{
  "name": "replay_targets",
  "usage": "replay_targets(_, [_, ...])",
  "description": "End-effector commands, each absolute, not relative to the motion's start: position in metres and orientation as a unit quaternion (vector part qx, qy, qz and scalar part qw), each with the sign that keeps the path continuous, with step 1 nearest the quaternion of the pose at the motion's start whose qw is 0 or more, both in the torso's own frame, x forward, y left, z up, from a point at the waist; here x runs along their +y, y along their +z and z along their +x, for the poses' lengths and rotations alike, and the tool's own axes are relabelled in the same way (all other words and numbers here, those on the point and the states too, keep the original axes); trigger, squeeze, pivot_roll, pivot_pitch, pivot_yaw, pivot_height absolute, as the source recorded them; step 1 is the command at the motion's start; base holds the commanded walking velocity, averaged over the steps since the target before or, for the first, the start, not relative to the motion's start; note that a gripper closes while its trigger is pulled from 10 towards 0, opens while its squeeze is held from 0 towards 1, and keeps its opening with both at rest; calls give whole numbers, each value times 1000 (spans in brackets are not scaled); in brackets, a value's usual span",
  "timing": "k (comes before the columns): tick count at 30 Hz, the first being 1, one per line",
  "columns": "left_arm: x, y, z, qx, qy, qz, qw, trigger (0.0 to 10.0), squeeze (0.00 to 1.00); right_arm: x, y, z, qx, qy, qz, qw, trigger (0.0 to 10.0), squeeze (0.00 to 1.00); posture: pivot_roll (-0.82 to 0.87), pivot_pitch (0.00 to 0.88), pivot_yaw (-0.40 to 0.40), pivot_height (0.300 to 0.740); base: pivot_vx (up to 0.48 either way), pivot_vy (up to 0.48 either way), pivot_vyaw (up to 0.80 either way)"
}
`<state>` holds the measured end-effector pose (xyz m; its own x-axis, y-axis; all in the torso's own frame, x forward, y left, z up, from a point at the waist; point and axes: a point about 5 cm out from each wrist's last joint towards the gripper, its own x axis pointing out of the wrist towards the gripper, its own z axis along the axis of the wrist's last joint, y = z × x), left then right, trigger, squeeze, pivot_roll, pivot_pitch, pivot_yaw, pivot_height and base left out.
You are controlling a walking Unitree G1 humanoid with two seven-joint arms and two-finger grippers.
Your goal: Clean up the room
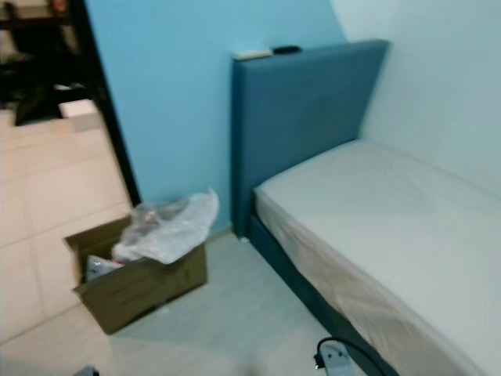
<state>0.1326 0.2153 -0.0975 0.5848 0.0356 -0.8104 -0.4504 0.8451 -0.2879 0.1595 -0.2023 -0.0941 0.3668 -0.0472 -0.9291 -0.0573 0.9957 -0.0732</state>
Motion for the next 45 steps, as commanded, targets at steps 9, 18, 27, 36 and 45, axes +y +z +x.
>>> replay_targets(9, [197,-87,170,442,42,-175,879,10000,0,-208,-86,176,526,-38,-20,850,10000,0,-74,0,-5,735,-233,0,-503])
replay_targets(18, [176,-86,180,453,4,-139,881,10000,0,-209,-84,179,517,-45,-14,855,10000,0,-77,0,-4,735,0,-145,0])
replay_targets(27, [174,-93,165,468,16,-149,871,10000,0,-196,-88,176,525,0,-43,850,10000,0,-68,0,-22,735,0,-465,0])
replay_targets(36, [178,-99,149,489,14,-138,861,10000,0,-200,-89,173,525,-15,-23,850,10000,0,-88,0,-5,735,0,-471,0])
replay_targets(45, [173,-92,166,474,-4,-133,870,10000,0,-204,-87,175,528,-4,-44,848,10000,0,-96,0,-8,735,0,-477,-254])
